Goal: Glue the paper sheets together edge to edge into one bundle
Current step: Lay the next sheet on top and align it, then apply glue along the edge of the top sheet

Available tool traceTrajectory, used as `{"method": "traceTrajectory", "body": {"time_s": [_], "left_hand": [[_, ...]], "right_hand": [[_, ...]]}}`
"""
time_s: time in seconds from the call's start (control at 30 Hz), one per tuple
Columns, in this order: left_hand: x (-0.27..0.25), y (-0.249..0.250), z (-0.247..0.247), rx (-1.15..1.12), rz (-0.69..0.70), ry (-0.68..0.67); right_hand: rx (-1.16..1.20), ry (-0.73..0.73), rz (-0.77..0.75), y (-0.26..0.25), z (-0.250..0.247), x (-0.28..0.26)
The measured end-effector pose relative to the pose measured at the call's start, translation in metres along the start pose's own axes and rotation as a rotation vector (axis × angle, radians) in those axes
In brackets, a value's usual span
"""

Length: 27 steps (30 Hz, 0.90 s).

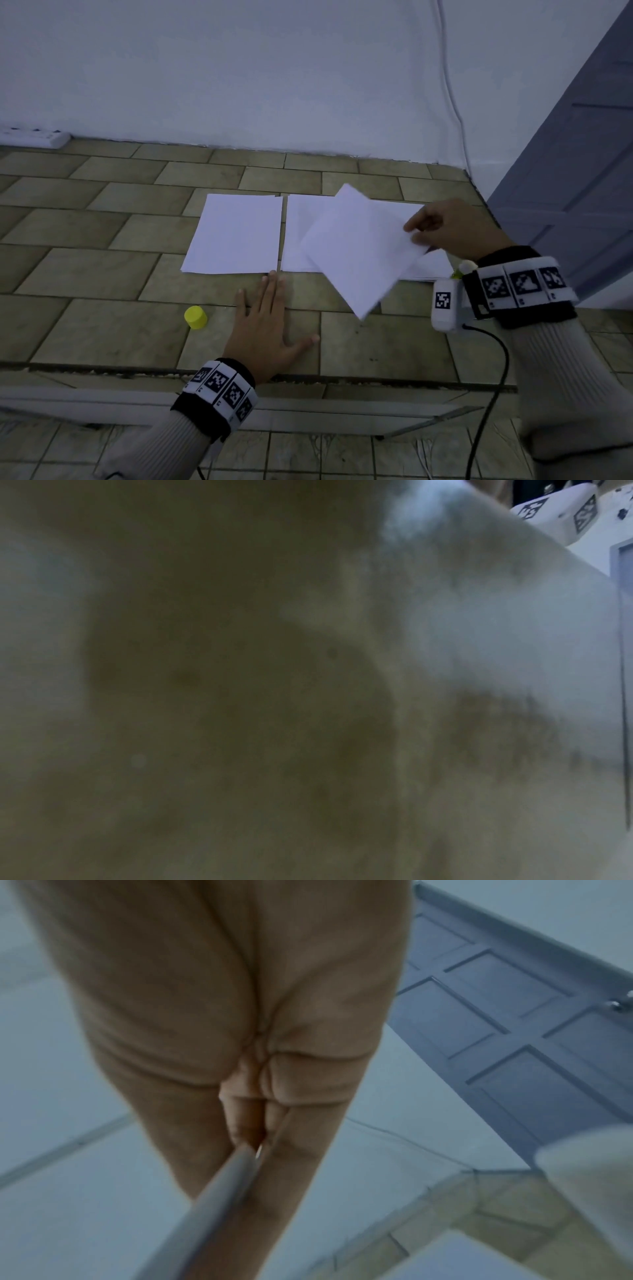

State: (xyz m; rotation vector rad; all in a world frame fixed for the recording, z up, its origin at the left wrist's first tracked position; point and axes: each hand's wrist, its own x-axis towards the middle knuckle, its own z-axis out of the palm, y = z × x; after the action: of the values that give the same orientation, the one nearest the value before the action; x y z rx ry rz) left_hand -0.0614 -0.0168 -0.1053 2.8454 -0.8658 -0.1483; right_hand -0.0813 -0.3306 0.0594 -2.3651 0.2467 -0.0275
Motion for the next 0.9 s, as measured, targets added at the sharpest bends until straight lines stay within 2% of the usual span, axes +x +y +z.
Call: {"method": "traceTrajectory", "body": {"time_s": [0.13,0.37,0.47,0.57,0.9], "left_hand": [[-0.001,-0.001,0.001,-0.042,0.010,0.022],[-0.001,-0.001,0.001,-0.013,0.003,0.002],[0.000,-0.001,0.000,0.016,-0.003,-0.024],[0.000,0.001,-0.003,0.010,0.001,-0.020],[0.000,0.001,-0.003,0.027,-0.011,-0.037]], "right_hand": [[0.205,0.159,0.078,0.011,0.040,0.023],[0.221,0.190,0.180,0.022,0.112,0.049],[0.203,0.138,0.205,0.019,0.121,0.054],[0.086,0.049,0.221,0.016,0.123,0.059],[-0.113,0.007,0.238,0.016,0.122,0.065]]}}
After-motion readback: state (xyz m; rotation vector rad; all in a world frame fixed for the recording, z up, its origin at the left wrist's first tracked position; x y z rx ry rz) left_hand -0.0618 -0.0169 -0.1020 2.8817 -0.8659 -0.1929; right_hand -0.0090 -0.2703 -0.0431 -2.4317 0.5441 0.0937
